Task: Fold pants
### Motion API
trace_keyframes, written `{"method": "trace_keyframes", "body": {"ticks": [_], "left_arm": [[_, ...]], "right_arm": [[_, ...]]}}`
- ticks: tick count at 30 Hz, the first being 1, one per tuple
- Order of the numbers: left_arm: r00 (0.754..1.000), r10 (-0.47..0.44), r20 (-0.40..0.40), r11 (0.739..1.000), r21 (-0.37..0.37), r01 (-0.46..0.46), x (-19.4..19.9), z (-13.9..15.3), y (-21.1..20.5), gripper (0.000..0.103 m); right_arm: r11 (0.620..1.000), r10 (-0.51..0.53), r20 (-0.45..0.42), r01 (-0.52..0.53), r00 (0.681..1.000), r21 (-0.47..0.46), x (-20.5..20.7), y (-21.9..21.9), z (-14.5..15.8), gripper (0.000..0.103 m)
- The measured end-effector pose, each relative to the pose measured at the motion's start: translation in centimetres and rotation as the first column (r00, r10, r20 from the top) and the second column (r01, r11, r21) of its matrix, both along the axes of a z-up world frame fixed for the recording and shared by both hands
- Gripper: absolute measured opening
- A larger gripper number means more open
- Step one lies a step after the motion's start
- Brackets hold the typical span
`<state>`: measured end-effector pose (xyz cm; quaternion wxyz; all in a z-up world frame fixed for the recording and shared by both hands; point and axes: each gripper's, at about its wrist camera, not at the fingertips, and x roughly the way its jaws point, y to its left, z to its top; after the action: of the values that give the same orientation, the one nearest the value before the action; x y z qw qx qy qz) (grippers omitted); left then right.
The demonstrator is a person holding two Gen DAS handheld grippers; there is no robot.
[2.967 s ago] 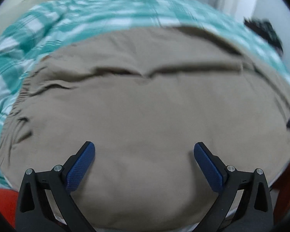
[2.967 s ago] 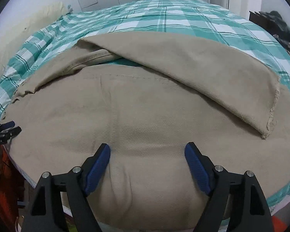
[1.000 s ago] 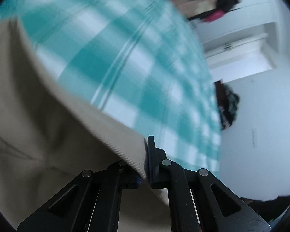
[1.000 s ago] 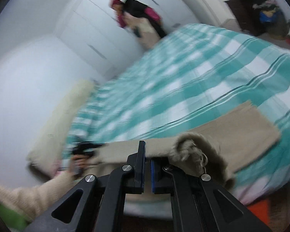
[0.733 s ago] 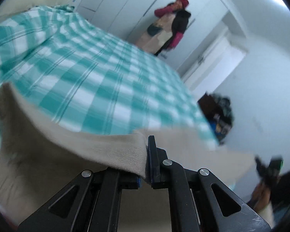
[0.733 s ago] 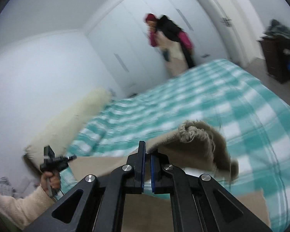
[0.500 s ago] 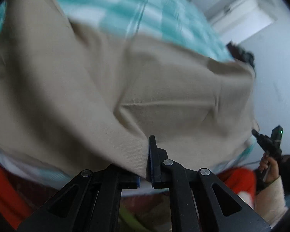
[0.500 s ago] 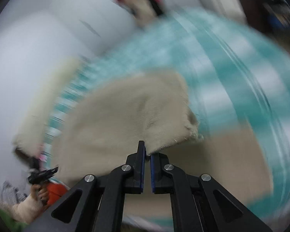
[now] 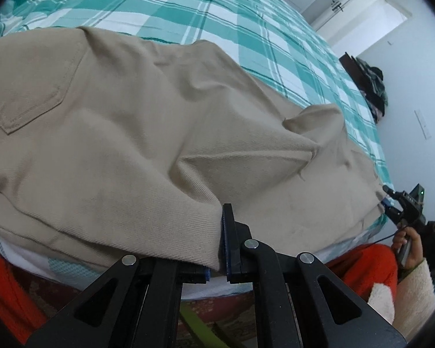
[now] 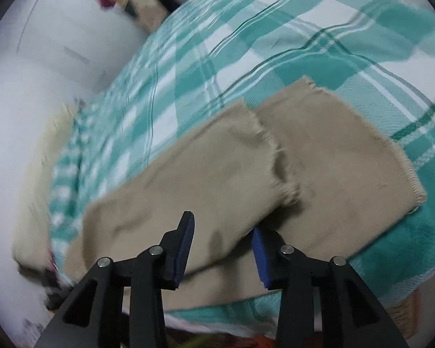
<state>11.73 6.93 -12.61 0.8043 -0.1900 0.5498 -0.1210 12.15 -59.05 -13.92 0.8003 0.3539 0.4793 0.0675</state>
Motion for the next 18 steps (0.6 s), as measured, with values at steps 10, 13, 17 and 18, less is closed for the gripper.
{"method": "trace_keyframes", "body": {"ticks": [10, 13, 17, 18], "left_arm": [[0.989, -0.124, 0.086, 0.992, 0.030, 0.122, 0.0, 3.0, -5.2, 0.010], [0.987, -0.157, 0.014, 0.983, 0.096, 0.155, 0.2, 0.1, -7.1, 0.011], [0.991, -0.136, 0.011, 0.990, 0.044, 0.135, 0.1, -0.1, -6.2, 0.012], [0.991, -0.137, 0.014, 0.990, 0.042, 0.136, 0.0, 0.0, -6.1, 0.012]], "right_arm": [[0.973, -0.149, 0.103, 0.164, 0.984, -0.163, -2.0, -3.1, 5.0, 0.003], [0.942, -0.182, 0.023, 0.181, 0.983, -0.282, -2.9, -4.3, 4.2, 0.003], [0.931, -0.196, -0.075, 0.162, 0.978, -0.327, -3.0, -4.5, 1.4, 0.003], [0.931, -0.199, -0.064, 0.169, 0.978, -0.323, -3.1, -4.7, 1.3, 0.003]]}}
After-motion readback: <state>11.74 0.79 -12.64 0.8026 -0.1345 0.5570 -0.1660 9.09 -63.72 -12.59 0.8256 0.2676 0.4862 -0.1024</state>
